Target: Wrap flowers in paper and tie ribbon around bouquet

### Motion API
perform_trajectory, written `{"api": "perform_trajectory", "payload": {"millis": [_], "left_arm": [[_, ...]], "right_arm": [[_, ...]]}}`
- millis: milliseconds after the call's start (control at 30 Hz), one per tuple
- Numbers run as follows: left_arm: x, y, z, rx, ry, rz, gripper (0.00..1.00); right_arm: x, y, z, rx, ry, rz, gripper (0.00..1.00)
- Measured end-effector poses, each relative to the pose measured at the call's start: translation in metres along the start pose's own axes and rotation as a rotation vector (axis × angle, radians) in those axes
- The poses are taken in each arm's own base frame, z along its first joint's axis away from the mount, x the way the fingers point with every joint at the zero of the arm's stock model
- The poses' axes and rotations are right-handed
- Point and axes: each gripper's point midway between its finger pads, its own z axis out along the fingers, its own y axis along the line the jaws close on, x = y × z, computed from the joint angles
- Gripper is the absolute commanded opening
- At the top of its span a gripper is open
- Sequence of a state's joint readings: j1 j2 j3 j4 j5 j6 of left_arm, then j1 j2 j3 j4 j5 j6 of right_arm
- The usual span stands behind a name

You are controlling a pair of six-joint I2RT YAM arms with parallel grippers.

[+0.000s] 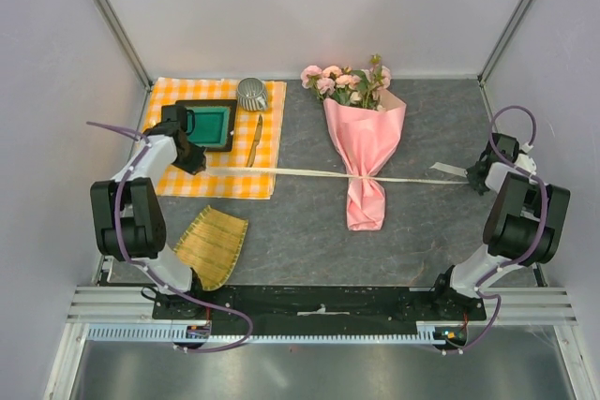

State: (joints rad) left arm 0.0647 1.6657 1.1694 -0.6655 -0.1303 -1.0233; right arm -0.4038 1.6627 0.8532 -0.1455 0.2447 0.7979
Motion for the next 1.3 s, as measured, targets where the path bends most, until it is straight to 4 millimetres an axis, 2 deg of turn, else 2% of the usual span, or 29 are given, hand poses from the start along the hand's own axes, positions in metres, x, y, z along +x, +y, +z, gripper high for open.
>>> {"api": "perform_trajectory", "payload": {"millis": [100,200,500,633,700,767,833,900,933,1033,1133,1233,1300], "left_arm": [[-0.011,0.016,0.003,-0.030,-0.008,-0.042,0.01],[-0.012,0.033,0.007,-0.071,0.006,-0.064,0.01],[-0.020,0.047,0.005,-0.083,0.028,-0.119,0.01],[-0.019,0.045,0.002,-0.071,0.023,-0.094,0.01],[-0.016,0.036,0.000,-0.056,-0.009,-0.032,0.01],[-0.010,0.017,-0.007,-0.020,-0.043,0.058,0.01],[0.005,-0.015,-0.020,0.057,-0.064,0.170,0.02],[0.031,-0.050,-0.040,0.166,-0.062,0.292,0.01],[0.050,-0.070,-0.056,0.240,-0.054,0.366,0.01],[0.099,-0.108,-0.105,0.445,-0.010,0.528,0.01],[0.136,-0.122,-0.154,0.625,0.062,0.624,0.01],[0.153,-0.125,-0.184,0.732,0.113,0.661,0.01],[0.163,-0.124,-0.193,0.767,0.145,0.679,0.01]], "right_arm": [[-0.003,-0.003,0.001,0.006,-0.002,0.017,0.00],[-0.005,-0.005,0.002,0.005,0.003,0.035,0.00],[-0.011,-0.011,0.004,-0.017,0.043,0.102,0.00],[-0.010,-0.010,0.003,-0.013,0.032,0.076,0.00],[-0.008,-0.010,0.000,0.013,0.005,0.025,0.00],[-0.007,-0.010,-0.007,0.037,-0.016,-0.031,0.00],[-0.007,-0.004,-0.018,0.026,-0.028,-0.081,0.00],[-0.008,0.004,-0.037,-0.014,-0.033,-0.126,0.00],[-0.010,0.010,-0.048,-0.046,-0.040,-0.145,0.00],[-0.011,0.031,-0.085,-0.168,-0.051,-0.204,0.00],[-0.003,0.052,-0.127,-0.309,-0.053,-0.272,0.00],[0.006,0.066,-0.157,-0.415,-0.030,-0.333,0.00],[0.007,0.072,-0.168,-0.454,-0.007,-0.360,0.00]]}}
